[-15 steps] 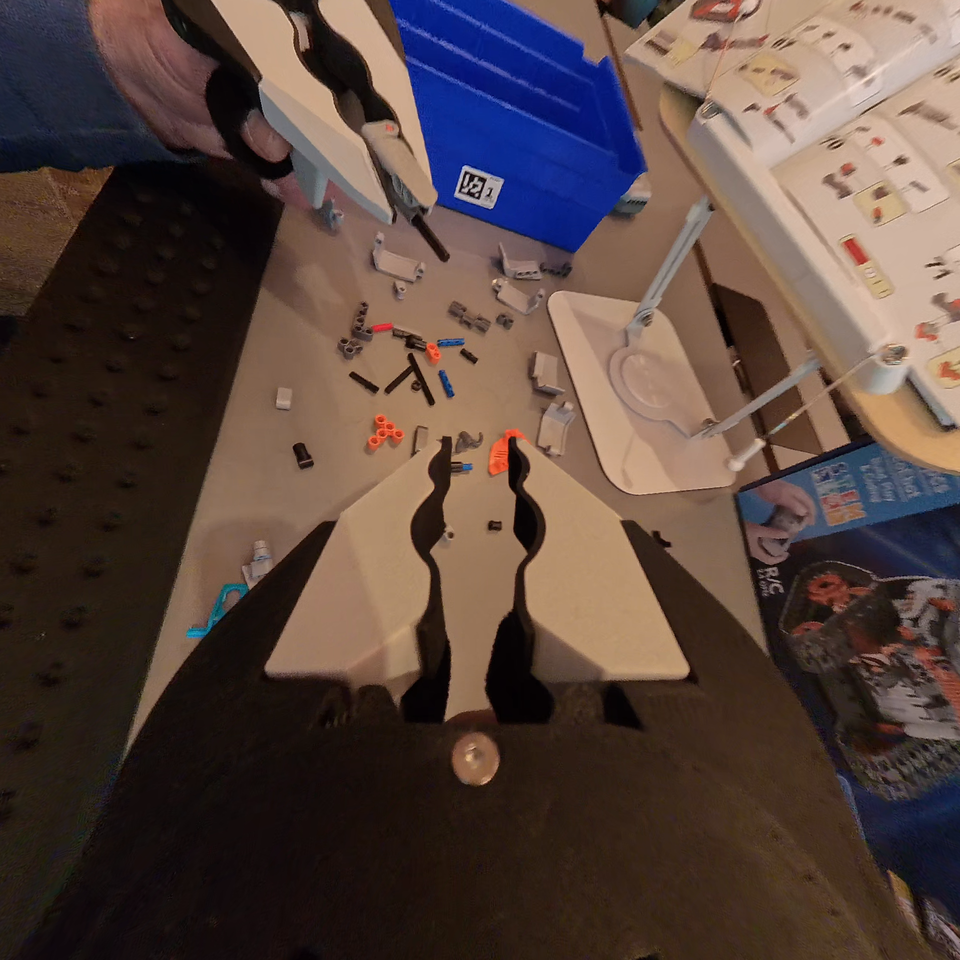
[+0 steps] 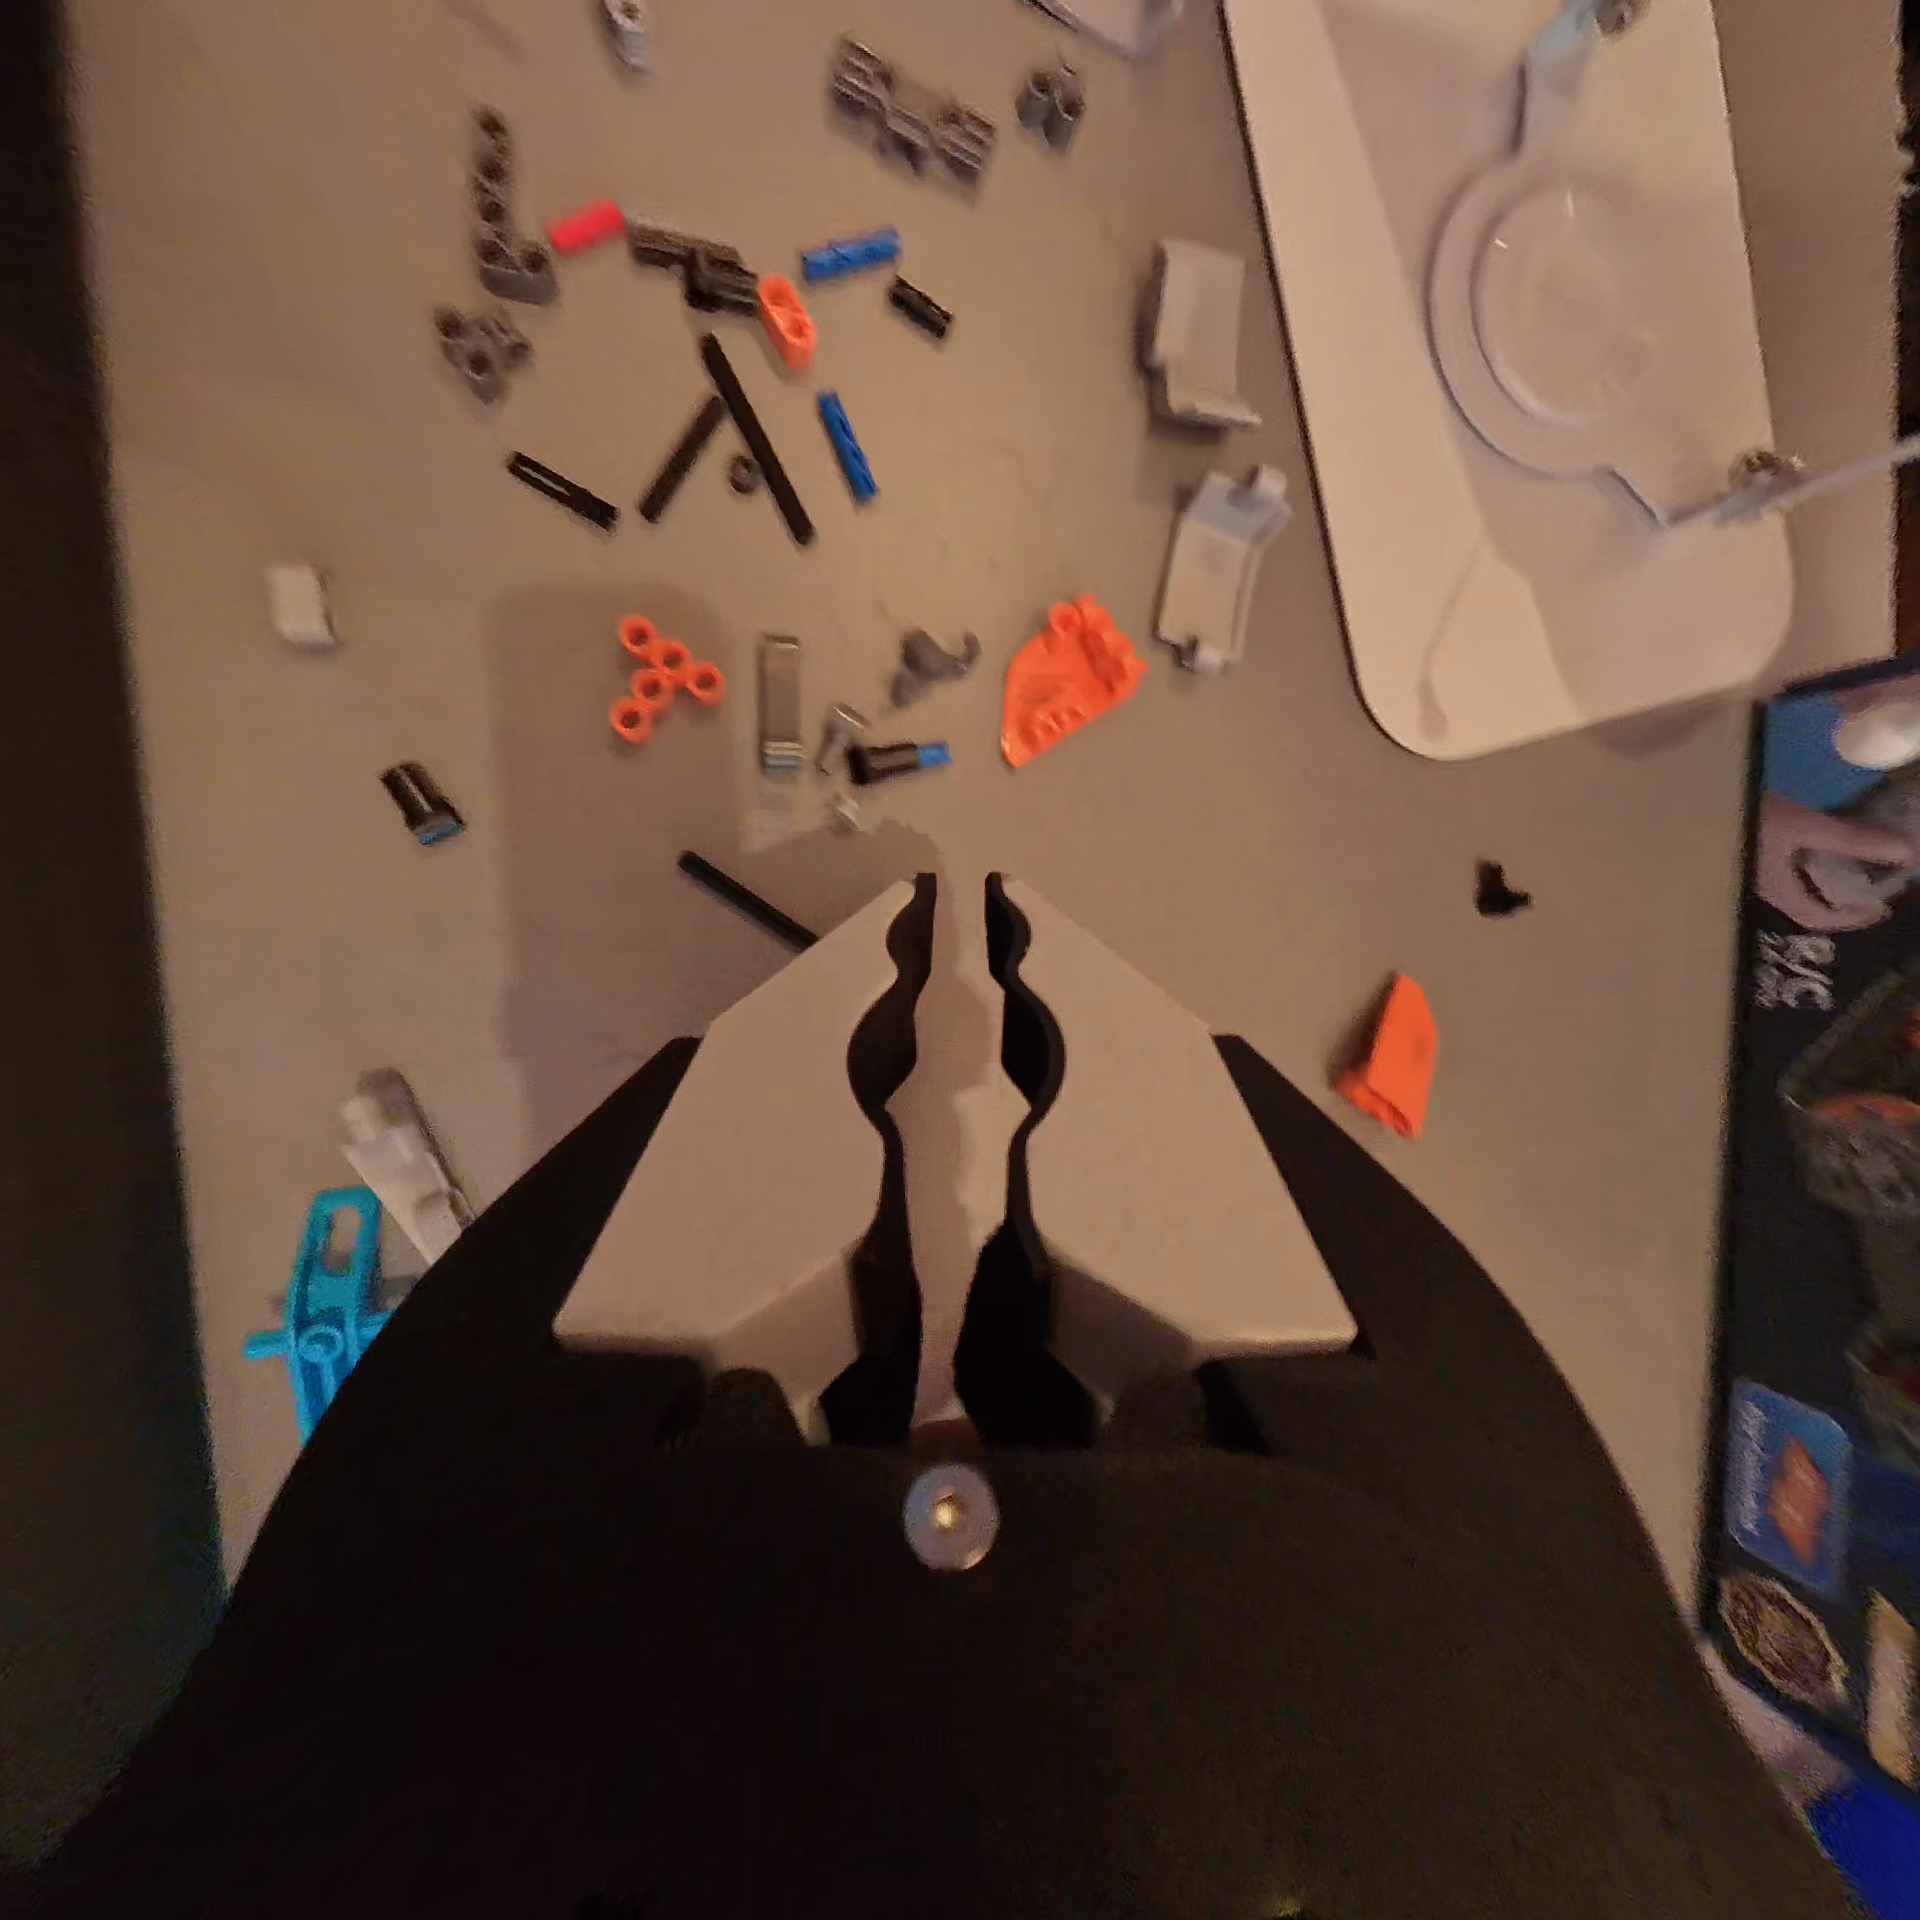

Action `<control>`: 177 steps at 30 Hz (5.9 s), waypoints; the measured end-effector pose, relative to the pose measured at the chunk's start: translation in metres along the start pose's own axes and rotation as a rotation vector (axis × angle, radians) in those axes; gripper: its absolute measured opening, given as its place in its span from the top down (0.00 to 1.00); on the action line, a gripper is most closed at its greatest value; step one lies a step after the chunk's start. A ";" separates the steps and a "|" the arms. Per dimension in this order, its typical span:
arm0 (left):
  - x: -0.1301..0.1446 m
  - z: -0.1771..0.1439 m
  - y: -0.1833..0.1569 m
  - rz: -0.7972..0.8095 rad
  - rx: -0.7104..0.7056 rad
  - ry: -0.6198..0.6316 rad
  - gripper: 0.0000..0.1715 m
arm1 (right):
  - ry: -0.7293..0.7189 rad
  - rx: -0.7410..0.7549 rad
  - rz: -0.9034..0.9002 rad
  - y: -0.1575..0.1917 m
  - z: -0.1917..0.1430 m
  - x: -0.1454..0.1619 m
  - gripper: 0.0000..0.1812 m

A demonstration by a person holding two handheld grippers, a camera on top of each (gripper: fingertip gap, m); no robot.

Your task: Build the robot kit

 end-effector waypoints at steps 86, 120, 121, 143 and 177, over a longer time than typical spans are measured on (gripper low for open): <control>0.010 0.018 -0.030 0.027 0.186 0.072 0.92 | -0.026 -0.208 0.002 0.029 0.035 0.012 0.98; 0.019 0.054 -0.061 -0.215 0.375 0.192 0.92 | -0.504 0.150 -0.309 0.050 -0.043 -0.066 0.98; 0.019 0.054 -0.062 -0.215 0.376 0.192 0.92 | -0.502 0.150 -0.312 0.050 -0.043 -0.065 0.98; 0.024 0.056 -0.067 -0.220 0.421 0.234 0.92 | -0.444 0.356 -0.589 0.058 -0.040 -0.062 0.99; 0.028 0.058 -0.076 -0.228 0.494 0.259 0.92 | -0.552 0.110 -0.436 0.073 -0.034 -0.068 0.99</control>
Point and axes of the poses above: each gripper's, where its closed fingertips meet, z out along the fingers, x out of its underside, y = z × x across the jaws, the point moved 2 cm from there along -z, back along the fingers, and after that the axes turned 1 degree about -z, right-handed, at the moved point
